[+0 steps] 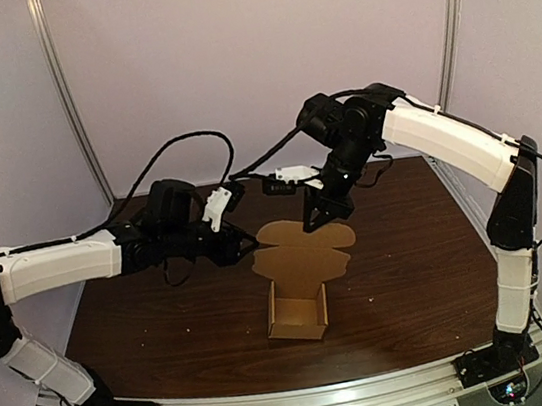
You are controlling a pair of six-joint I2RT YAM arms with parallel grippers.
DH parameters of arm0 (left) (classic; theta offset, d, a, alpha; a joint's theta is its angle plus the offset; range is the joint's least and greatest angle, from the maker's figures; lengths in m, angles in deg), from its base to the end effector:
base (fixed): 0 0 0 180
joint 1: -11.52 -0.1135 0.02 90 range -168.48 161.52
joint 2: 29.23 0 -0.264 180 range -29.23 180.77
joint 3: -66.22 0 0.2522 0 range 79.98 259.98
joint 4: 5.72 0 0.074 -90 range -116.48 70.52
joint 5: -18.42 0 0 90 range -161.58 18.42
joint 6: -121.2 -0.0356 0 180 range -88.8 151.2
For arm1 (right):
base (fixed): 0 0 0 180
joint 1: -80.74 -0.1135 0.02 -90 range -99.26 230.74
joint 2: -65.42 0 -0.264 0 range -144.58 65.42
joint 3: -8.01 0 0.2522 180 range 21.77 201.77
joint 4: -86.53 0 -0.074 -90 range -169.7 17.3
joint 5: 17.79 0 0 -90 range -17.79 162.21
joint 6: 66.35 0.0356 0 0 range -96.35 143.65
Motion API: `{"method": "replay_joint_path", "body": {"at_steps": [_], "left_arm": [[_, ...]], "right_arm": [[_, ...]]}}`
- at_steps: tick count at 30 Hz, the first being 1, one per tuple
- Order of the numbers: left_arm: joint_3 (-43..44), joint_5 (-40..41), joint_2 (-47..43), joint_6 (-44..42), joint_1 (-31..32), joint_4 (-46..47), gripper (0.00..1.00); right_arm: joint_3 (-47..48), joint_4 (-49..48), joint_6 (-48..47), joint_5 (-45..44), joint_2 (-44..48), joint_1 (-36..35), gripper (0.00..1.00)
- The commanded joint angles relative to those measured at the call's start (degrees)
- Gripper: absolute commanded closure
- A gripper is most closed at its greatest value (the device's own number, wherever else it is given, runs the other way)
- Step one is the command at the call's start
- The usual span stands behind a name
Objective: Fold the paper box
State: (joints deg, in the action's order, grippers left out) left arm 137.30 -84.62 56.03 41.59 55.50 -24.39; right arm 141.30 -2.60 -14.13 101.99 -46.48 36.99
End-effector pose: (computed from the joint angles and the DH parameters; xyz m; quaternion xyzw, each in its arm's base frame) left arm 0.2348 -0.2377 0.2559 0.3041 0.8196 -0.3058 0.3772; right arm 0.2695 0.2825 0.3522 -0.6556 0.6904 0.2615 0.1587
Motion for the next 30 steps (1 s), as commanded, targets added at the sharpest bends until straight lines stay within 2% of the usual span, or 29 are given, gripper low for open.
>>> {"method": "replay_joint_path", "body": {"at_steps": [1,15,30], "left_arm": [[1.2,-7.9,-1.0,-1.1,0.4,3.8,0.54],[-1.0,-14.6,-2.9,-0.9,0.9,9.5,0.55],[0.1,-22.5,2.1,-0.1,3.2,14.6,0.50]], "right_arm": [[-0.7,5.7,0.2,0.2,1.1,-0.2,1.00],[-0.5,4.8,2.1,-0.5,-0.1,-0.2,1.00],[-0.1,5.2,2.1,4.7,0.4,-0.2,1.00]]}}
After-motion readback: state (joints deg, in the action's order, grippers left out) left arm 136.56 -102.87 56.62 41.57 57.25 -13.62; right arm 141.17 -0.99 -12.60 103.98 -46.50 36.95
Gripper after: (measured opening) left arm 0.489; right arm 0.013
